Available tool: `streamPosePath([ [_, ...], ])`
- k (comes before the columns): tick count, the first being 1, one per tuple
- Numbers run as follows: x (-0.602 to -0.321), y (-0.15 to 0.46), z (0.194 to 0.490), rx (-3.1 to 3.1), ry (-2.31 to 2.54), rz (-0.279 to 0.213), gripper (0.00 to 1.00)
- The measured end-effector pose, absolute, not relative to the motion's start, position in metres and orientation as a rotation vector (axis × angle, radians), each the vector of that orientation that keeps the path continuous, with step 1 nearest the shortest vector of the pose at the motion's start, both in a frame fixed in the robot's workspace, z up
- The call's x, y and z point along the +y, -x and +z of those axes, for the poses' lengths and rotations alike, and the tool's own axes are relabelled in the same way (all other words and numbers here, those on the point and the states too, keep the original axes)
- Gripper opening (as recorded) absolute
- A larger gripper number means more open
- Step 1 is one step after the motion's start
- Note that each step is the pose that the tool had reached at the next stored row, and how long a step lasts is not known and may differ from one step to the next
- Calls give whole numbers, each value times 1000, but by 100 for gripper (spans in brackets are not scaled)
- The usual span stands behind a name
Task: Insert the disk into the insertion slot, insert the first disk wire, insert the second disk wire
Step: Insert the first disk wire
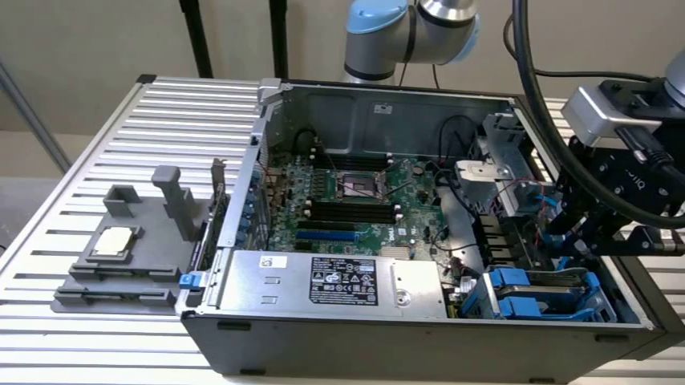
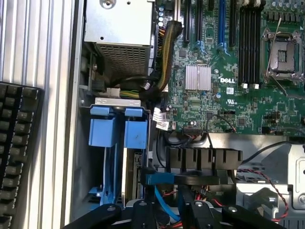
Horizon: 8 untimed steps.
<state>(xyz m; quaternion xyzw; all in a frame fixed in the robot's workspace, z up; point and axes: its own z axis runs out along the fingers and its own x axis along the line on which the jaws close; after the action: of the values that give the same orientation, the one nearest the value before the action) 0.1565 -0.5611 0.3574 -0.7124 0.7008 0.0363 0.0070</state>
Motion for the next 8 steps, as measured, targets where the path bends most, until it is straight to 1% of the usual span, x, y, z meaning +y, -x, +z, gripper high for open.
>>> streamPosePath([
  [8, -583, -157, 358, 2198, 2233, 148, 33],
])
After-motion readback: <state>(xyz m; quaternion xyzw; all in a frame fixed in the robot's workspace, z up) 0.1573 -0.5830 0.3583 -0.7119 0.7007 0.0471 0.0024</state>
